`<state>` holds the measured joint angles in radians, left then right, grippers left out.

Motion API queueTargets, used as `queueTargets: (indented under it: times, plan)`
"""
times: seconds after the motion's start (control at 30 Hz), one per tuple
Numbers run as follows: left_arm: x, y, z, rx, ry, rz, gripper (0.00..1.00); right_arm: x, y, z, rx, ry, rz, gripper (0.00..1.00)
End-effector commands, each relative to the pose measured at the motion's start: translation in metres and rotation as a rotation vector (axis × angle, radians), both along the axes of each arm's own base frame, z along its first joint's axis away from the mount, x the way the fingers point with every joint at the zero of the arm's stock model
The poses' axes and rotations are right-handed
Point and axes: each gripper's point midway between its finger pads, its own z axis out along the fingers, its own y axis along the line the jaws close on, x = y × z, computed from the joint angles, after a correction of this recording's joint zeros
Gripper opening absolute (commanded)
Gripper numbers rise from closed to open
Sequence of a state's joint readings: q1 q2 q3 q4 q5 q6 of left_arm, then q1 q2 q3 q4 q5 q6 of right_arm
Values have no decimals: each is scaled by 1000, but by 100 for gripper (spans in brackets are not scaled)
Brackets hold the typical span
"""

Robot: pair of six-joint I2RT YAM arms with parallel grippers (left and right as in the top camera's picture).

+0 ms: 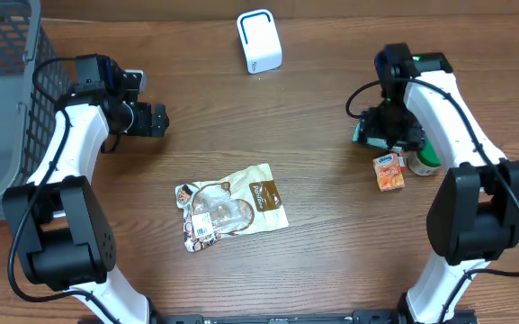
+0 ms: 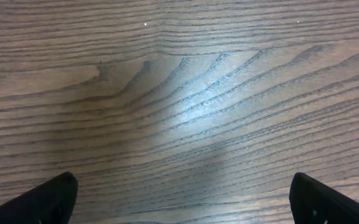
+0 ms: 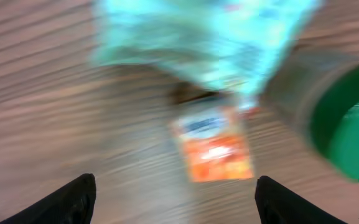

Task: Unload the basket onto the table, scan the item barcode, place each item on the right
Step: 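Move the right gripper left over the PanTree bag and extend the left gripper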

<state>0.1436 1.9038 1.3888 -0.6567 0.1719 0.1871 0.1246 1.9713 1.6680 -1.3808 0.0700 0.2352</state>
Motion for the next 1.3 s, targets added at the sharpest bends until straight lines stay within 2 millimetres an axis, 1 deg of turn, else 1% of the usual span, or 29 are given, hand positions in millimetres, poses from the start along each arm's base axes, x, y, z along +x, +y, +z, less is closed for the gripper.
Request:
queueTargets:
  times: [0.0, 0.13, 0.2, 0.33, 0.37, 0.4, 0.43, 0.5, 0.53, 0.57, 0.77, 0.8, 0.87, 0.9, 0.93, 0.97, 1.03, 1.1, 1.17, 1.27]
  plan:
    - [8, -3, 22, 8, -58, -15, 100, -7, 65, 36, 261, -54, 97, 83]
    - [8, -3, 22, 8, -58, -15, 100, -26, 114, 39, 407, 0, 166, 83]
    - [8, -3, 22, 8, -58, -15, 100, -36, 129, 37, 415, 21, 207, 84]
    - [8, -3, 22, 8, -58, -15, 100, -49, 153, 31, 414, 37, 279, 84]
    - [9, -3, 22, 8, -62, -16, 100, -52, 160, 29, 415, 38, 296, 86]
    - [15, -2, 26, 13, -90, -16, 100, -55, 166, 28, 416, 37, 318, 92]
    - [22, -1, 30, 17, -125, -15, 100, -58, 172, 27, 417, 37, 334, 94]
    - [32, 1, 36, 24, -174, -15, 100, -62, 182, 25, 419, 34, 361, 95]
    - [35, 1, 38, 27, -188, -15, 100, -64, 187, 25, 421, 32, 376, 98]
    - [36, 1, 38, 27, -191, -15, 100, -66, 190, 25, 421, 31, 387, 100]
    - [35, -1, 38, 12, -188, -14, 99, -77, 206, 24, 422, 40, 427, 100]
    - [29, -8, 35, -50, -154, 25, 100, -79, 208, 24, 422, 41, 434, 100]
    - [2, -28, 24, -220, -5, 125, 100, -80, 210, 24, 420, 38, 443, 100]
    - [-10, -32, 20, -260, 61, 180, 100, -78, 212, 24, 423, 28, 447, 100]
    - [-15, -36, 18, -297, 97, 211, 100, -76, 213, 25, 427, 19, 449, 100]
    - [-21, -43, 18, -334, 125, 209, 100, -74, 214, 25, 430, 11, 450, 100]
    - [-39, -60, 19, -418, 208, 175, 100, -72, 216, 25, 434, 0, 452, 100]
    - [-65, -74, 20, -479, 311, 133, 100, -72, 216, 25, 434, -1, 453, 100]
    - [-84, -80, 21, -505, 393, 129, 100, -72, 216, 25, 434, 0, 455, 100]
    - [-109, -83, 22, -514, 503, 154, 100, -72, 217, 25, 435, -3, 455, 100]
